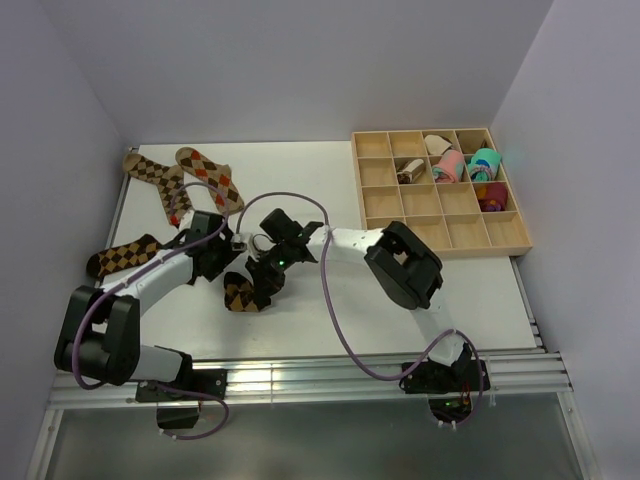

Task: Roll the socks
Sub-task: Roll the sock at the center of the board.

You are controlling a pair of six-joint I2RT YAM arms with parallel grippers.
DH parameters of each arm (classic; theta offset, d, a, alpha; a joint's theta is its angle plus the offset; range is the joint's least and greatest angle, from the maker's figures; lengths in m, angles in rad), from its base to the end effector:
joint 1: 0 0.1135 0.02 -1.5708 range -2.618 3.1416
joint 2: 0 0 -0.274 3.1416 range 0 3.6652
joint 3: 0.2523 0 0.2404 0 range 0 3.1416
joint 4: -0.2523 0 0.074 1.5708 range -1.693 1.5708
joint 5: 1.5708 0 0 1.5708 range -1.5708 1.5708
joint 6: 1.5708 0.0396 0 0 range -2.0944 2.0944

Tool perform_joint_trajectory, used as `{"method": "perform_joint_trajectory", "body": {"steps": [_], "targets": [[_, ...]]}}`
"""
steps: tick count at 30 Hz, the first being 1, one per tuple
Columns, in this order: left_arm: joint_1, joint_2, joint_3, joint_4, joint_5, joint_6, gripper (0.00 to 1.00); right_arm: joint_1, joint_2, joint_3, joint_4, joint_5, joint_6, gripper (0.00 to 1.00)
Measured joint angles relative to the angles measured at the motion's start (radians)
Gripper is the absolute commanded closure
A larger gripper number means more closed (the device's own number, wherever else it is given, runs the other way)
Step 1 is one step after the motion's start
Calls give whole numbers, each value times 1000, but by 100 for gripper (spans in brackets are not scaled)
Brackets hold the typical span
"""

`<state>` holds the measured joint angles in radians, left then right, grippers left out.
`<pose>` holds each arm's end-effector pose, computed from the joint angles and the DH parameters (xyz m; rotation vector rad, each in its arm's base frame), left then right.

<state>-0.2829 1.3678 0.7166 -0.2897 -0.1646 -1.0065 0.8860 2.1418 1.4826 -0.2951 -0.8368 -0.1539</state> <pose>0.2446 -0.0644 0.1971 -0.9565 2.3359 -0.3277 0.2600 0.3648 0.1669 -1.5764 2.0287 1.3461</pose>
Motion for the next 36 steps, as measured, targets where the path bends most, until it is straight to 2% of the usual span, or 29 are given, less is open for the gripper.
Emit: {"method": "perform_joint_trajectory", "body": {"steps": [4, 8, 11, 12, 14, 15, 17, 18, 20, 23, 26, 28, 29, 31, 32, 34, 35, 36], "targets": [[4, 29, -19, 3, 18, -11, 17, 14, -8, -34, 22, 50, 41, 100], [19, 33, -54, 35, 43, -32, 24, 27, -36, -82, 77, 106, 102, 100], [28, 31, -72, 76, 56, -40, 38, 42, -58, -111, 113, 150, 122, 100], [29, 33, -78, 87, 63, -40, 49, 48, -66, -120, 120, 169, 128, 100], [30, 42, -89, 110, 76, -49, 59, 60, -83, -138, 136, 212, 134, 100], [31, 50, -93, 124, 90, -56, 69, 66, -93, -150, 147, 235, 135, 100], [29, 71, -95, 154, 110, -63, 76, 79, -113, -172, 166, 278, 138, 100], [24, 84, -95, 172, 120, -64, 83, 87, -124, -184, 177, 304, 137, 100], [6, 112, -89, 207, 132, -69, 88, 104, -146, -206, 190, 359, 135, 100], [-49, 182, -35, 231, 150, -72, 100, 132, -175, -229, 195, 454, 125, 100], [-99, 251, 27, 254, 179, -72, 98, 156, -203, -253, 191, 540, 118, 100], [-110, 280, 57, 260, 194, -72, 92, 162, -222, -265, 179, 586, 112, 100], [-113, 286, 66, 256, 195, -71, 82, 162, -226, -266, 173, 607, 109, 100], [-114, 283, 80, 221, 190, -65, 71, 164, -229, -267, 172, 638, 99, 100], [-113, 277, 92, 193, 176, -62, 61, 164, -229, -267, 172, 651, 95, 100], [-100, 248, 102, 134, 143, -53, 52, 166, -229, -267, 175, 666, 92, 100], [-88, 221, 102, 101, 133, -50, 44, 166, -229, -267, 175, 673, 90, 100], [-72, 194, 101, 68, 130, -48, 42, 169, -229, -267, 176, 679, 90, 100]]}}
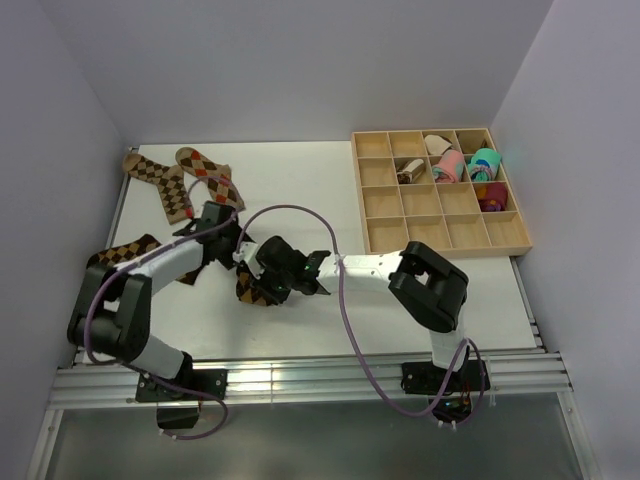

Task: Roll the socks
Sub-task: Roll the sock at the center of the board.

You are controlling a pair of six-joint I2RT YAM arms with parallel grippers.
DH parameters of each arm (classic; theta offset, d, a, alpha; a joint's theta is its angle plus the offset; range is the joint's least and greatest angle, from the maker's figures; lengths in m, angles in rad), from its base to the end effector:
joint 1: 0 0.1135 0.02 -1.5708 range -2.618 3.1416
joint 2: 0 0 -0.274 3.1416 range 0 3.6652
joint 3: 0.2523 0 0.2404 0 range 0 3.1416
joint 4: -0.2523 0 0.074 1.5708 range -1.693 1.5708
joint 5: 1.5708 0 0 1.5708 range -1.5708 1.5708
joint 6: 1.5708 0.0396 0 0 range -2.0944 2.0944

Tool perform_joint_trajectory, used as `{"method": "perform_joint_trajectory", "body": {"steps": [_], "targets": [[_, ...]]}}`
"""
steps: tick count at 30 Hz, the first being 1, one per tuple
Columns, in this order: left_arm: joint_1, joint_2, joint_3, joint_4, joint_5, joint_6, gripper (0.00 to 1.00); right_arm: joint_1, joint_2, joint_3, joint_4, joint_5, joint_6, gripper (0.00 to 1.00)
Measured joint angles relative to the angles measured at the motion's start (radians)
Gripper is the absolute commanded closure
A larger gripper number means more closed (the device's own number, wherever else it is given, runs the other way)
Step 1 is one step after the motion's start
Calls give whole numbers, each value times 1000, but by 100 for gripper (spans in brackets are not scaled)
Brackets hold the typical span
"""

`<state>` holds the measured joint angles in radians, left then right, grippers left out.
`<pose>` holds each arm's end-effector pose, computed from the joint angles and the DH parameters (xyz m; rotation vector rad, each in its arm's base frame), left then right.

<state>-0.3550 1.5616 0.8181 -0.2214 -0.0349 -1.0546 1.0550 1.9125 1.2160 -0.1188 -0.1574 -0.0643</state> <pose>0.2763 -0.1009 0.1807 -0.9094 2.4513 -0.4947 0.1951 0.3566 0.1860 -1.3788 2.0551 0.6382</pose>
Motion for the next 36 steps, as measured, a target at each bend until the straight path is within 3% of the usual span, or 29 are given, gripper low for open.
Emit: {"method": "perform_joint_trajectory", "body": {"steps": [6, 20, 27, 36], "targets": [[164, -173, -26, -101, -34, 22, 39, 11, 0, -1, 2, 27, -5, 100], [154, -198, -124, -111, 136, 24, 46, 19, 0, -1, 3, 43, -5, 100], [91, -77, -115, -33, 157, 21, 50, 27, 0, -1, 2, 50, -11, 100], [-6, 106, 40, 44, 206, 45, 53, 54, -4, -1, -8, 129, -38, 100]]}}
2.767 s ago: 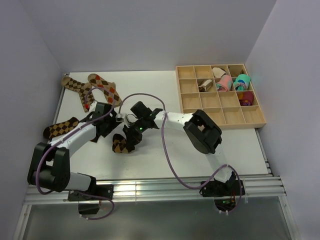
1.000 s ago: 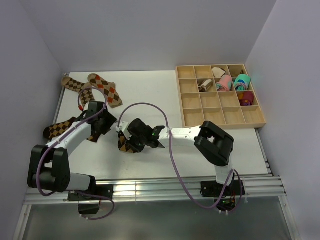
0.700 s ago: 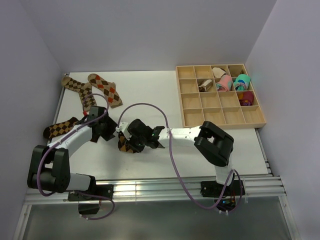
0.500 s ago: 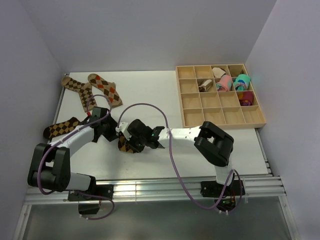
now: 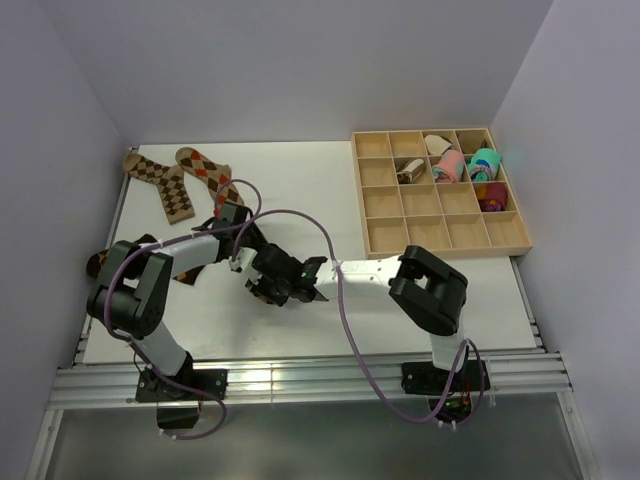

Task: Roll the socks
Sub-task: Roll the sock at the center of the board.

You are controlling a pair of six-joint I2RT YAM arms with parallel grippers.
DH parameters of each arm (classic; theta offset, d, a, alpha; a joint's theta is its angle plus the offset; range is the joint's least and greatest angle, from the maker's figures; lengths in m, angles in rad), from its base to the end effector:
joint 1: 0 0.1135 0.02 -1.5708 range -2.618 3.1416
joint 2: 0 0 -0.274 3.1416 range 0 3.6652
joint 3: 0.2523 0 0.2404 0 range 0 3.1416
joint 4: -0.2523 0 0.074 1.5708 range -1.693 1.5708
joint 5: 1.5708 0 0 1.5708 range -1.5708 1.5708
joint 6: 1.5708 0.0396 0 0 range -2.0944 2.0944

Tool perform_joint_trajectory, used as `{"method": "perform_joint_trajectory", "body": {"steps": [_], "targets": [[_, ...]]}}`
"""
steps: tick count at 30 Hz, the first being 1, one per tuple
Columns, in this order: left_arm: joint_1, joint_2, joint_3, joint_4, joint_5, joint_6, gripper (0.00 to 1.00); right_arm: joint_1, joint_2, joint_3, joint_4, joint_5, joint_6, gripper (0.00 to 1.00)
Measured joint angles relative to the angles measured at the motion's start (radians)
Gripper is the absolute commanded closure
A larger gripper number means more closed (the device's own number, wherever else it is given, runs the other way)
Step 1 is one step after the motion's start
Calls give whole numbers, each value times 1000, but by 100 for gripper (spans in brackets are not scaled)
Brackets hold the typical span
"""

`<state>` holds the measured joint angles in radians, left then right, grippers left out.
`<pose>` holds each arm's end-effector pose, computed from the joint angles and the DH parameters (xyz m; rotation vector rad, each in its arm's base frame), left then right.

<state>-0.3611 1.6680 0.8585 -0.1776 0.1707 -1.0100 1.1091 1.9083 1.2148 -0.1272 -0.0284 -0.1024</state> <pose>0.2904 -0.1169 0.1648 -0.7981 2.5917 -0.6952 0.1797 0.3636 0.1863 -1.4074 2.0080 0.4961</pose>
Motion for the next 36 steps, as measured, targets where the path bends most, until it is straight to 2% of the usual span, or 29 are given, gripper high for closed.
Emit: {"method": "perform_joint_trajectory", "body": {"steps": [11, 19, 28, 32, 34, 36], "targets": [[-68, 12, -2, 48, 10, 2, 55, 11, -45, 0, -88, 89, -35, 100], [-73, 12, -4, 52, 10, 5, 53, -11, -42, -21, -60, 13, -34, 100], [-71, 11, 8, 54, 19, 14, 39, -90, -22, -46, 9, -192, -18, 100], [-66, 10, 32, 17, -14, 14, 34, -106, -16, -46, 23, -224, -10, 100], [-56, 9, 45, -6, -31, 14, 26, -109, -8, -44, 37, -229, -6, 100], [-38, 3, 56, -27, -43, 11, 24, -109, -2, -43, 53, -229, -3, 100]]}}
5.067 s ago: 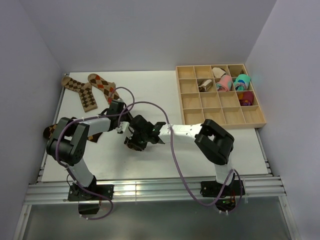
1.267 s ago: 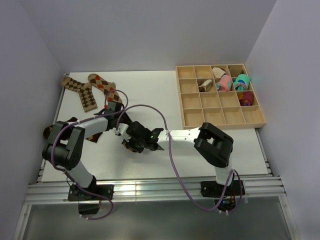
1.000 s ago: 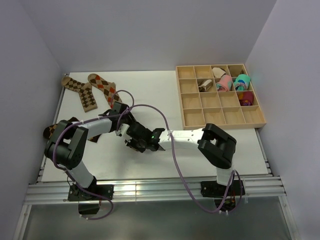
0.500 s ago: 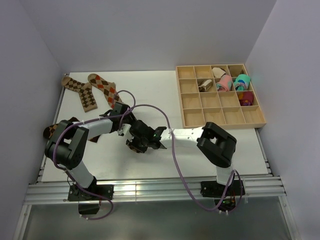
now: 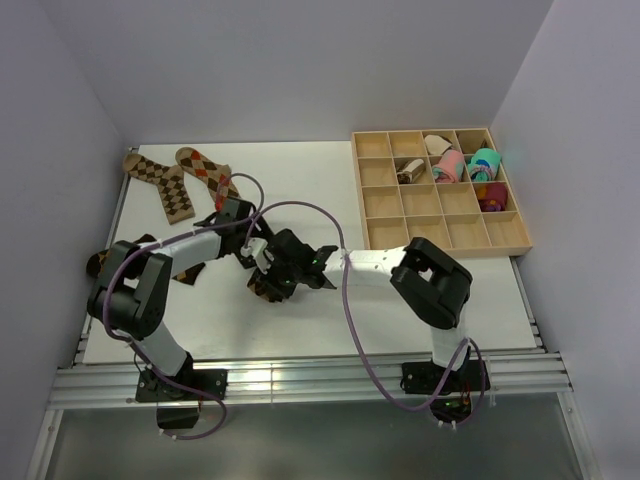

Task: Roll the socks
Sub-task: Roll the sock at the center of the board.

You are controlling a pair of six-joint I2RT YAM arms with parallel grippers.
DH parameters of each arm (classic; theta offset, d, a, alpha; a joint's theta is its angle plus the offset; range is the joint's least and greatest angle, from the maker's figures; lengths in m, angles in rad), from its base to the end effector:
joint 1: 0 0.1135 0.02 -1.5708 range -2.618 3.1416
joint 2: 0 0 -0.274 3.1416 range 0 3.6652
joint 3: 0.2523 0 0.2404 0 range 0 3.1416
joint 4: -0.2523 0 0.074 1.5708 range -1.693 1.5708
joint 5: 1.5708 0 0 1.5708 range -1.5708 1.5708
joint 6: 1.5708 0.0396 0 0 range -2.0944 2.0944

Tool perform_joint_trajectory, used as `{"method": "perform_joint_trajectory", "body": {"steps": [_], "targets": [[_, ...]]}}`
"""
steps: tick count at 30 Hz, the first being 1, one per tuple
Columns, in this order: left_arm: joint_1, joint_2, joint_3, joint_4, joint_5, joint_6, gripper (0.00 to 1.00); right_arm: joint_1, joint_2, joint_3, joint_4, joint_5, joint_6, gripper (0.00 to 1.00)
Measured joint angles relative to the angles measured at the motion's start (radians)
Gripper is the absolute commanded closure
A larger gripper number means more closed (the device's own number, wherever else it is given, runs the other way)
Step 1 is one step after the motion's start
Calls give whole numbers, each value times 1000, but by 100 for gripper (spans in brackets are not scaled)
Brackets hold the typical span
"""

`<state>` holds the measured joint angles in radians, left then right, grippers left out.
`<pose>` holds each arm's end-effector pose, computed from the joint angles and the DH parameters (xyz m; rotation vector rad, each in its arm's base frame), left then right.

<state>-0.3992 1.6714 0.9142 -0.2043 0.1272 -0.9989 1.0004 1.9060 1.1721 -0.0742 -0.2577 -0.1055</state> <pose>0.2954 -0.1301 0.1769 -0.7391 2.5719 -0.6718 0.2079 0.3428 0.1797 -1.4045 2.0317 0.7160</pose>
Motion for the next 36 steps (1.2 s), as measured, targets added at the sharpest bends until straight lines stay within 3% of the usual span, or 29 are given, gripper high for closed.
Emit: {"method": "perform_joint_trajectory", "body": {"steps": [10, 14, 22, 28, 31, 36], "targets": [[196, -36, 46, -72, -83, 0, 23, 0, 10, 2, 25, -5, 8, 100], [219, -143, 22, -96, -117, -16, 24, 0, 36, 42, 3, -17, 10, 100], [246, -653, -284, -129, -204, -94, 23, -20, 119, 175, -86, -85, 64, 100], [248, -956, -471, -175, -211, -118, 15, -46, 150, 235, -159, -152, 135, 100], [247, -1043, -579, -141, -152, -121, 11, -52, 158, 247, -180, -190, 180, 100], [247, -1048, -732, -35, -24, -121, 7, -67, 165, 247, -192, -281, 272, 100]]}}
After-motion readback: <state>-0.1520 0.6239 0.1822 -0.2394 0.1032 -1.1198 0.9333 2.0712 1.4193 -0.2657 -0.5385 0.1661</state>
